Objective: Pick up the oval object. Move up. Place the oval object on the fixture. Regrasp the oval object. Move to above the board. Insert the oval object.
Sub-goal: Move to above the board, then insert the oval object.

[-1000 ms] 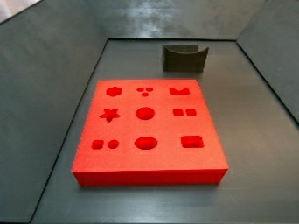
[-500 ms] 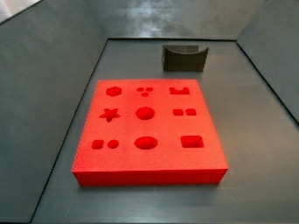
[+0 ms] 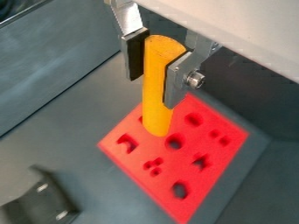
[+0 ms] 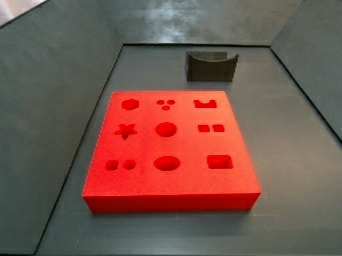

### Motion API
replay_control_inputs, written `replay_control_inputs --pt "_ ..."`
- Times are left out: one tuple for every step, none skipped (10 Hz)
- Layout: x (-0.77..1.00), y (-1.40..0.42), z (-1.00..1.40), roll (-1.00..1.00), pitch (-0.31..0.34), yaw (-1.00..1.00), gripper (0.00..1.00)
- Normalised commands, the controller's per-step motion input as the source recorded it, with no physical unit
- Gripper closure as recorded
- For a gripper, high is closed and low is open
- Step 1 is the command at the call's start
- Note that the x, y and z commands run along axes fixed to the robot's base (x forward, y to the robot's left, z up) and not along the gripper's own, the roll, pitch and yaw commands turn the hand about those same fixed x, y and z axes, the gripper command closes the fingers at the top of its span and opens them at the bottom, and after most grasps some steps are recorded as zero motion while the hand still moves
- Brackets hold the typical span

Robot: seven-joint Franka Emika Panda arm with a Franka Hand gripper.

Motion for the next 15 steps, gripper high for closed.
replay_control_inputs --pt "-0.15 -0.18 0.05 -0.37 -0.034 -0.05 1.00" --pt "-0.09 -0.10 0.04 -0.25 -0.015 -0.03 1.00" --pt "0.00 0.00 -0.03 0.00 0.034 0.00 1.00" --pt "0.13 -0.13 -0.19 0.00 0.076 -0.05 1.00" --pt "0.00 -0.03 0.00 0.00 0.000 0.00 1.00" --pt "0.00 0.00 -0.51 -0.29 -0.149 0.00 1.00" --pt "0.15 0.11 -0.50 -0.32 -0.070 0.00 1.00" --pt "0.22 0.05 -0.61 -0.26 0.000 -0.03 1.00" --pt "0.40 0.00 -0.59 -0.25 0.000 -0.05 1.00" --pt "0.44 0.00 -0.64 -0.22 0.007 -0.08 1.00" --pt "0.44 -0.12 -0.69 -0.17 0.034 -0.09 1.00" --pt "0.41 -0.28 -0.75 -0.13 0.029 -0.05 1.00" --pt "0.35 -0.42 -0.76 -0.04 0.090 0.00 1.00" --pt "0.13 -0.62 -0.65 0.04 0.093 0.25 1.00" --pt "-0.19 -0.51 -0.48 0.12 0.000 0.57 1.00"
